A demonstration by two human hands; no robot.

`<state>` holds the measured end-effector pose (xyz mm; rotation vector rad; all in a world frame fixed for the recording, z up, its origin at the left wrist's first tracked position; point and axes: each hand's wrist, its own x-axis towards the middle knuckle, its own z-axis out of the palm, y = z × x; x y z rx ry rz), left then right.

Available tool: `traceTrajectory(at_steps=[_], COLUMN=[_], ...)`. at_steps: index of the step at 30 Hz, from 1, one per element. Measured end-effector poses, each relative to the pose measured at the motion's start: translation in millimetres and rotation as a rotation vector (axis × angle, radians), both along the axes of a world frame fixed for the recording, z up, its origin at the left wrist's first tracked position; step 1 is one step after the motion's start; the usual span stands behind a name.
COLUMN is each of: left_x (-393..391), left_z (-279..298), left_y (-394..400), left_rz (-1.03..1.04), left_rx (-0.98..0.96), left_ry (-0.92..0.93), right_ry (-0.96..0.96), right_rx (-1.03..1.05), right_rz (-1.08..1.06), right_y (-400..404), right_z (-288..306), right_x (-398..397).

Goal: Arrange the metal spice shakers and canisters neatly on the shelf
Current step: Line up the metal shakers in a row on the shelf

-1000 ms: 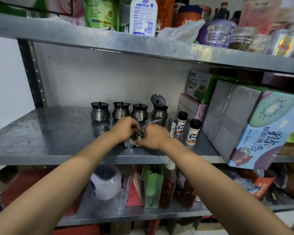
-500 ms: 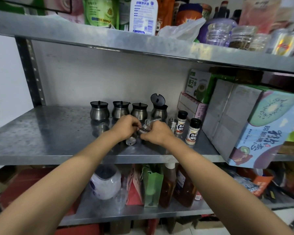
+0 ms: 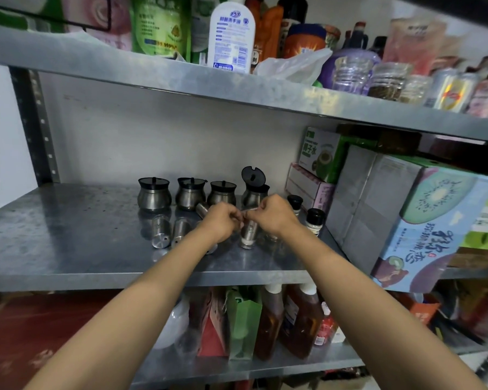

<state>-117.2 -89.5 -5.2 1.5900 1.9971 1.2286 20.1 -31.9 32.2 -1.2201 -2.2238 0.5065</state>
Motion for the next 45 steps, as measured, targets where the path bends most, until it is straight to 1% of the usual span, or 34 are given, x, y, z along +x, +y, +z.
traceTrajectory(at_steps=[6, 11, 14, 15, 17, 18, 21, 27, 33, 36, 38, 40, 45], left_x=[8.3, 16.8, 21.6, 23.2, 27.2, 30.9, 44.5, 53.1, 45.7, 43.4, 44.4, 47.3, 53.1], left_z=[-4.3, 6.3, 8.3, 6.1, -1.2, -6.4, -17.8, -21.5, -21.1, -25.6, -28.0, -27.8, -26.0], left_y=[0.9, -0.2, 0.7, 1.1, -0.1, -1.2, 0.9, 4.0, 8.5, 10.3, 10.0, 10.3, 13.2], left_rz=[0.005, -0.008, 0.022, 0.036, 0.077, 0.096, 0.111, 0.188, 0.163, 0.147, 0.174, 0.206, 0.189], left_rx=[-0.047, -0.148, -0.201, -0.191, -0.161, -0.146, -0.103, -0.004, -0.012, 0.021, 0.028, 0.020, 0.007], left_ry=[-0.107, -0.094, -0.208, -0.220, -0.140, -0.135, -0.168, -0.142, -0.116, -0.105, -0.089, -0.100, -0.157], right_ry=[-0.063, -0.146, -0.166, -0.171, -0.186, -0.201, -0.286, -0.358, -0.399, -0.421, -0.459, -0.495, -0.524], right_rx=[0.031, 0.012, -0.061, -0.093, -0.142, -0.149, -0.101, -0.063, 0.015, 0.000, 0.004, 0.046, 0.156], right_rz=[0.001, 0.028, 0.070, 0.080, 0.089, 0.090, 0.071, 0.058, 0.159, 0.152, 0.148, 0.126, 0.079], right_y=[6.9, 9.4, 10.8, 10.6, 10.8, 11.0, 11.0, 14.9, 16.2, 18.5, 20.0, 20.6, 22.1], right_z=[6.5, 11.0, 18.2, 20.4, 23.5, 24.3, 27.6, 29.4, 26.3, 28.9, 32.4, 35.4, 35.0], right_x=[1.7, 1.5, 3.9, 4.7, 4.9, 4.4, 1.1, -0.9, -4.6, -6.9, -7.3, -7.0, -7.0])
